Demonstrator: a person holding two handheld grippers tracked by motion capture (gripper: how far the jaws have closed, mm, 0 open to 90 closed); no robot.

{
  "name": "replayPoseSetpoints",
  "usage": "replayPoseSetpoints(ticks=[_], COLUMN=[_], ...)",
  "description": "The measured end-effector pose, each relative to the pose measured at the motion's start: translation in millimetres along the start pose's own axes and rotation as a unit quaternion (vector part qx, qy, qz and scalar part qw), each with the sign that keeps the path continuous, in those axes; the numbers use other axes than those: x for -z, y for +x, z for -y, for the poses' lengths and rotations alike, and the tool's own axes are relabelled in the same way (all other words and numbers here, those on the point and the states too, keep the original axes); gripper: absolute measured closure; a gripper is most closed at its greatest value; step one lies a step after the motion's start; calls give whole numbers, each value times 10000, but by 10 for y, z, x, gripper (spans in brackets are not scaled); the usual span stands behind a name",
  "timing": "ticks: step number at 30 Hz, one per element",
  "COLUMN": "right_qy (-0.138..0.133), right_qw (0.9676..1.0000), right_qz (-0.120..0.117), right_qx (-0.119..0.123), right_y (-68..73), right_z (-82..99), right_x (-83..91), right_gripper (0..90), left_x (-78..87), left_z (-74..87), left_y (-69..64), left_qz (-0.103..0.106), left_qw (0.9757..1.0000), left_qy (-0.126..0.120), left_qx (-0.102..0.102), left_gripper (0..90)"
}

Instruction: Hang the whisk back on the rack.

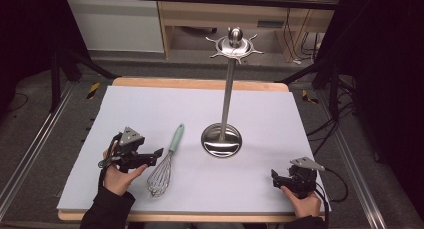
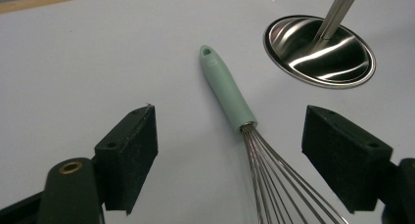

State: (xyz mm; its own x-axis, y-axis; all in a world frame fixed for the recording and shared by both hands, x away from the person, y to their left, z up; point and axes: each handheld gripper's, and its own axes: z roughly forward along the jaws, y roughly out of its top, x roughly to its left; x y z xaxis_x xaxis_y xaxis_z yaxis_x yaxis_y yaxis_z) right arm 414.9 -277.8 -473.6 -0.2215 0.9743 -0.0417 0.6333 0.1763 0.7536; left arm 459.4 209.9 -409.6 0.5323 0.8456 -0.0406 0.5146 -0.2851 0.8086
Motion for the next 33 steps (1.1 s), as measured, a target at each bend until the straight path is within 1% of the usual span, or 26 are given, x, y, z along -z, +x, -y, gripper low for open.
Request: replayPoseSetpoints(ticks=[3,5,9,15,18,20,24,25,28,33], right_qy=[9,5,7,31,30,53,57,49,49,50], right_qw=[10000,10000,10000,10000,10000,10000,10000,10000,10000,10000], right_qz=[-4,-8,-15,-19,-15,-25,-32,-27,-41,-62], right_qx=[-22,-39,-43,-36,15,19,18,6,4,16], right_y=[-3,-2,-1,5,14,22,22,24,21,19], right_z=[-2,-3,-5,-3,-2,-6,-6,-6,-7,-7], right_x=[-1,-1,-1,0,-7,-14,-14,-11,-10,-11], right_gripper=[91,91,91,91,91,91,91,91,91,91], left_x=[-23,-47,-98,-161,-192,-207,-246,-254,-287,-353], left_z=[-42,-66,-108,-183,-218,-252,-316,-331,-360,-382], left_y=[-15,-31,-85,-134,-161,-170,-194,-198,-216,-221], left_qz=[3,27,30,24,39,39,5,-2,3,41], left_qw=[10000,9998,9992,9989,9984,9980,9977,9972,9967,9963], left_qy=[87,202,370,436,514,583,634,678,741,807], left_qx=[7,6,-122,-162,-210,-245,-257,-304,-328,-293], left_gripper=[205,204,204,208,222,223,231,233,238,249])
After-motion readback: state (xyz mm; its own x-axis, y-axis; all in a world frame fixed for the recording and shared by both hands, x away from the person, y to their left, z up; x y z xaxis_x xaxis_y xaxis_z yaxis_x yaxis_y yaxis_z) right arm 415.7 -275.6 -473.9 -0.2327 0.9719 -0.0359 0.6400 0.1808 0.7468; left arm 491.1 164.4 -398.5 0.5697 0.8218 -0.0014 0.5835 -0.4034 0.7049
